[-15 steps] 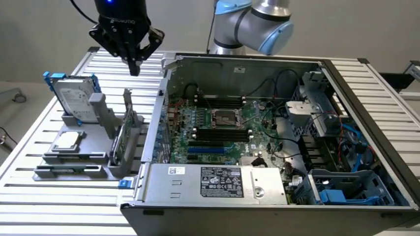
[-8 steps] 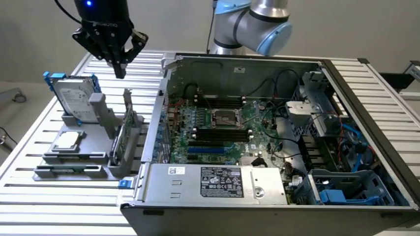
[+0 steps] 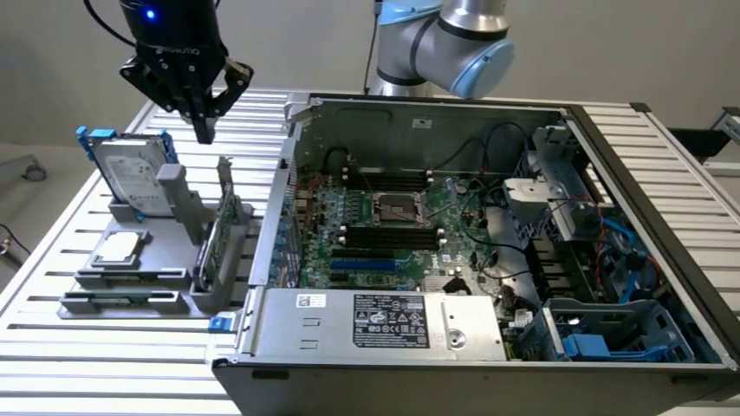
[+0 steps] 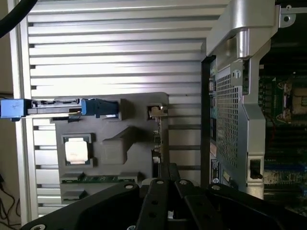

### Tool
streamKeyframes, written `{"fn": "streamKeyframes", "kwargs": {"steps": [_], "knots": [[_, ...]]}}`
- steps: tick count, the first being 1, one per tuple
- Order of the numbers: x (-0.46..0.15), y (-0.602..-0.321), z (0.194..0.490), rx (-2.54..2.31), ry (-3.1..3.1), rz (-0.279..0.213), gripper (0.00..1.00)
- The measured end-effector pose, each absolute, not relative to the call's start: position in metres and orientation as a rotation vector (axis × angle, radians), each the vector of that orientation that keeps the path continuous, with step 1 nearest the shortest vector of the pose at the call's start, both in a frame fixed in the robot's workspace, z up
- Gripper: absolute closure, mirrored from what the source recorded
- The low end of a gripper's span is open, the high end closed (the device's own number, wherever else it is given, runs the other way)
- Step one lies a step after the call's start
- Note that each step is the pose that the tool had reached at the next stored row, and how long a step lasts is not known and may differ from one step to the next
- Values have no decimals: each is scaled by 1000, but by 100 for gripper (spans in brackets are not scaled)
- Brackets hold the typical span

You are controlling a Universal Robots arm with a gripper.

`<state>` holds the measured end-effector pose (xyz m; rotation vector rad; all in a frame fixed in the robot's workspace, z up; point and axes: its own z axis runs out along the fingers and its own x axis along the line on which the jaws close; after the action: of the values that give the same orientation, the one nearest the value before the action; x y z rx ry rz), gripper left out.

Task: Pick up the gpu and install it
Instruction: 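Reach for the gpu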

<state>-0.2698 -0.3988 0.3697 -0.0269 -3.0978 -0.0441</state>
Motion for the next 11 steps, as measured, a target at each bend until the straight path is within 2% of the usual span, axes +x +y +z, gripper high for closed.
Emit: {"fn": "streamKeyframes", "kwargs": {"steps": [11], "knots": [[-277, -399, 364, 24, -3097, -29, 89]]}}
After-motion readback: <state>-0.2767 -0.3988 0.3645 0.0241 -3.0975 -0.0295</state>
